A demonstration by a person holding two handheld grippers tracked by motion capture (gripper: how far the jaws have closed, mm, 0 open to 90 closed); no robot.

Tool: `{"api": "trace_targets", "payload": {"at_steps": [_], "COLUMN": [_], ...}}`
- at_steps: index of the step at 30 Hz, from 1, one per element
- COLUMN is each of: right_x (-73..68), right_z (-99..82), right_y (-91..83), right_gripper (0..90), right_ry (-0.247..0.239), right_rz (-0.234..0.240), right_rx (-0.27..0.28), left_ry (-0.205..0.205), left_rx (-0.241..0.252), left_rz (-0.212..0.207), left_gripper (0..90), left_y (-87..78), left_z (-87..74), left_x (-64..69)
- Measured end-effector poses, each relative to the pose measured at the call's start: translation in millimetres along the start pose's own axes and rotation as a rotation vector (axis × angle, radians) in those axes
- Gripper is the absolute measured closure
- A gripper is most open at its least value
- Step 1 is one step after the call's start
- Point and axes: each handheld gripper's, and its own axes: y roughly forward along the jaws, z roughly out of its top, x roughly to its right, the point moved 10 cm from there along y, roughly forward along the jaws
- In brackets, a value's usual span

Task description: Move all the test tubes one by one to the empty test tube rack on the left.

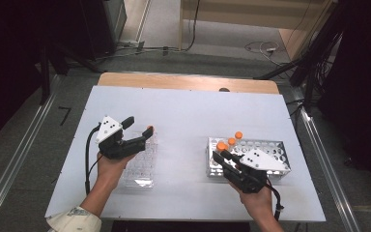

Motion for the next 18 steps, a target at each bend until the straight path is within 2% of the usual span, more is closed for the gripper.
{"api": "trace_targets", "payload": {"at_steps": [4,7,18], "right_x": [-7.1,-11.7,-30.4], "right_z": [0.0,-1.3,-2.2], "right_y": [8.5,13.9,39.8], "right_gripper": [72.3,72.3,72.4], "right_ry": [-0.012,-0.014,-0.043], "right_rz": [0.017,0.028,0.075], "right_rx": [-0.008,-0.019,-0.049], "left_ry": [0.01,0.016,0.03], "left_rx": [-0.003,-0.01,-0.016], "left_rz": [0.002,0.001,-0.019], "left_gripper": [20.7,14.7,13.9], "left_y": [0.5,2.1,3.9], "left_z": [0.3,0.0,-0.7], "left_x": [1.5,3.2,12.6]}}
